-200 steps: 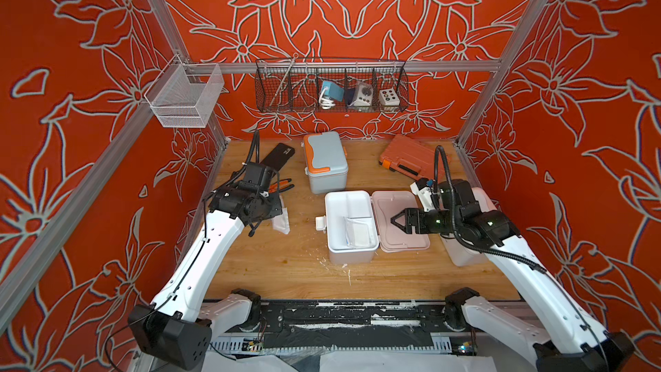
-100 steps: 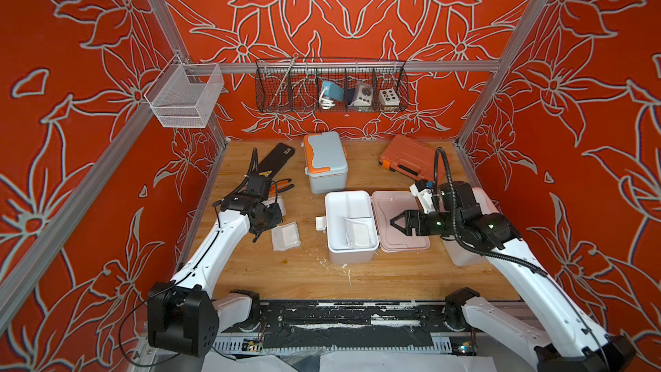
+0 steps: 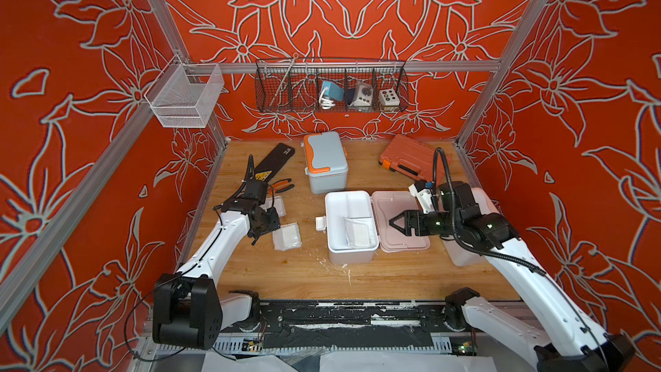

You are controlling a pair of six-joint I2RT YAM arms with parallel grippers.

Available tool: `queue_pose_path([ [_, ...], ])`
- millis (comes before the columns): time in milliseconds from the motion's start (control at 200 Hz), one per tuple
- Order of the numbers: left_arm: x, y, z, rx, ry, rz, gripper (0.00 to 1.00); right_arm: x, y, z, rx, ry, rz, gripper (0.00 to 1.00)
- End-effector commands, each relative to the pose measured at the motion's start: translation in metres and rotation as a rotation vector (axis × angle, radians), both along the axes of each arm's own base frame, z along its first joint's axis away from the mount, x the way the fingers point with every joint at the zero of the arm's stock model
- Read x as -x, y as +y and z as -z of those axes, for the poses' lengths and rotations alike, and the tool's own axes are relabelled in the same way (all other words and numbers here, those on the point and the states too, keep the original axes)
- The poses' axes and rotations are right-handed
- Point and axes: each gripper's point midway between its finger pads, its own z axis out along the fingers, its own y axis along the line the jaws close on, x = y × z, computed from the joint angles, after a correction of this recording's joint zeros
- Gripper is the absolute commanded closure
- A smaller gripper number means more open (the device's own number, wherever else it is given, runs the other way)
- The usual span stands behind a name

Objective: Open first aid kits and take out gauze
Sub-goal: Move the gauze to the center of the board.

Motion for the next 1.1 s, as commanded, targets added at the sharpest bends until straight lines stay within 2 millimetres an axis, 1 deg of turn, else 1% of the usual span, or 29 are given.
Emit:
queue_pose_path([
  [0, -0.003, -0.007, 0.014, 0.042, 0.023, 0.016, 0.51, 0.0, 0.001, 0.001, -0.009, 0.001, -0.007, 0.17],
  [115, -0.005, -0.008, 0.021, 0.05, 0.03, 0.008, 0.48, 0.001, 0.0, 0.001, -0.003, -0.001, -0.007, 0.17],
  [170, -0.007, -0.007, 0.026, 0.052, 0.036, -0.001, 0.41, 0.001, 0.0, 0.001, -0.006, -0.003, -0.006, 0.17],
  [220, -0.007, -0.01, 0.034, 0.068, 0.056, 0.001, 0.39, 0.001, 0.001, 0.002, -0.007, 0.001, -0.006, 0.17],
  [310, -0.006, -0.014, 0.047, 0.086, 0.101, 0.007, 0.39, 0.002, 0.0, 0.002, -0.01, 0.0, -0.006, 0.17],
  [475, -0.006, -0.013, 0.059, 0.086, 0.114, -0.011, 0.43, 0.002, 0.0, 0.002, -0.01, -0.002, -0.005, 0.17],
  [570, -0.005, -0.015, 0.068, 0.095, 0.143, -0.009, 0.51, 0.002, 0.001, 0.002, -0.013, -0.003, -0.006, 0.17],
  [636, -0.005, -0.013, 0.068, 0.086, 0.146, -0.014, 0.57, 0.003, 0.0, 0.001, -0.012, -0.005, -0.006, 0.17],
  [726, -0.005, -0.01, 0.065, 0.067, 0.133, -0.025, 0.71, 0.003, -0.001, 0.002, -0.008, -0.005, -0.004, 0.17],
  [811, -0.004, -0.008, 0.066, 0.056, 0.142, -0.026, 0.84, 0.004, 0.0, 0.003, -0.011, -0.003, -0.006, 0.17],
  [911, -0.005, -0.006, 0.068, 0.047, 0.149, -0.029, 0.97, 0.004, -0.001, 0.004, -0.011, -0.002, -0.005, 0.17],
  [951, -0.005, -0.006, 0.067, 0.045, 0.147, -0.028, 1.0, 0.005, -0.001, 0.003, -0.011, -0.004, -0.006, 0.17],
  [1096, -0.007, 0.0, 0.058, 0.006, 0.138, -0.02, 1.0, 0.004, -0.001, 0.002, -0.009, -0.006, -0.006, 0.17],
])
